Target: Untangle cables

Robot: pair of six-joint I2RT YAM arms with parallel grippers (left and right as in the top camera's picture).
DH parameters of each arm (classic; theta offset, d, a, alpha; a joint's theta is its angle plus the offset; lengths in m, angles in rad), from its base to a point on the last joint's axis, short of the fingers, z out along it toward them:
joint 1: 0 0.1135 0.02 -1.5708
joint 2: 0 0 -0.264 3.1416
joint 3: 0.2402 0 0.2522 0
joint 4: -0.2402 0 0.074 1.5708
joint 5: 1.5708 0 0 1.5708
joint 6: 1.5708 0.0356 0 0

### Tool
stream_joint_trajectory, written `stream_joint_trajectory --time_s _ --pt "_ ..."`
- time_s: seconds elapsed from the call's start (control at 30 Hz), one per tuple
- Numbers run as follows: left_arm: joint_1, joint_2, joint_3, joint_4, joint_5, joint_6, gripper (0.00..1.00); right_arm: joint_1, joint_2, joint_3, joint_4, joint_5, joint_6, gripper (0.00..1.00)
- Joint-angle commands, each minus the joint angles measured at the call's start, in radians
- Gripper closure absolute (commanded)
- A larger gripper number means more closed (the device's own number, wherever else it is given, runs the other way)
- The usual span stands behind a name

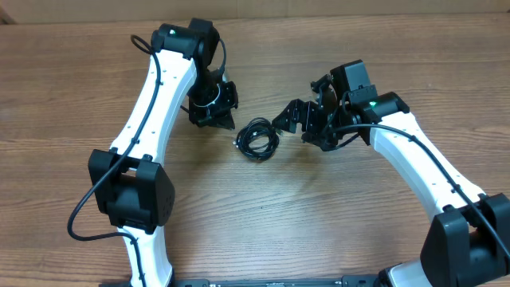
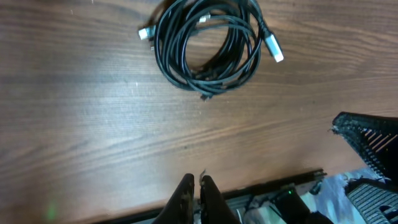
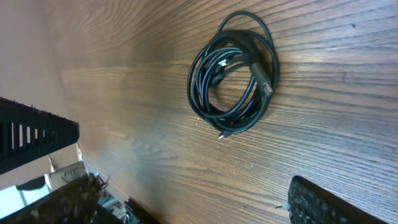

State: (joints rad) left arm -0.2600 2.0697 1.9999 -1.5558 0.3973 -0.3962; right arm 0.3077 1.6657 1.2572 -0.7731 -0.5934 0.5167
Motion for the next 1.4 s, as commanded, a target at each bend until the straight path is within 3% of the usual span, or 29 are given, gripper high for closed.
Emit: stream_joint_trajectory --time_s 0.0,0.07,0.23,0.4,0.5,0.67,0.7,0.9,1.23,1.27,1.33,1.37 --pt "0.007 0.003 0.018 0.042 -0.150 -0.017 0.55 0.032 0.051 0.015 0.023 0.108 0.090 0.16" --pt "0.014 0.003 0.018 0.070 -0.229 -0.068 0.14 0.068 0.101 0.014 0.055 0.157 0.124 0.23" --pt "0.039 0.003 0.017 0.090 -0.225 -0.080 0.10 0.129 0.211 0.014 0.139 0.187 0.195 0.36" --pt "0.041 0.003 0.017 0.082 -0.226 -0.075 0.09 0.170 0.290 0.014 0.179 0.262 0.217 0.37" --pt "0.041 0.003 0.017 0.082 -0.225 -0.076 0.09 0.184 0.320 0.014 0.182 0.305 0.216 0.49" --pt "0.040 0.003 0.017 0.082 -0.220 -0.076 0.16 0.184 0.311 0.039 0.146 0.291 0.173 0.92" --pt "0.039 0.003 0.016 0.081 -0.205 -0.075 0.17 0.184 0.302 0.066 0.110 0.276 0.134 0.96" --pt "0.034 0.003 0.016 0.079 -0.103 -0.007 0.17 0.184 0.211 0.303 -0.090 0.150 0.040 0.96" --pt "0.030 0.003 0.016 0.065 0.003 0.105 0.18 0.179 0.191 0.361 -0.087 -0.085 -0.021 0.96" --pt "0.030 0.003 0.016 0.066 0.002 0.105 0.19 0.179 0.191 0.361 -0.081 -0.092 -0.021 0.96" --pt "0.030 0.003 0.016 0.064 -0.026 0.105 0.47 0.175 0.191 0.361 -0.079 -0.093 -0.021 0.96" --pt "0.030 0.003 0.016 0.064 -0.032 0.105 0.51 0.175 0.191 0.361 -0.082 -0.092 -0.021 0.96"
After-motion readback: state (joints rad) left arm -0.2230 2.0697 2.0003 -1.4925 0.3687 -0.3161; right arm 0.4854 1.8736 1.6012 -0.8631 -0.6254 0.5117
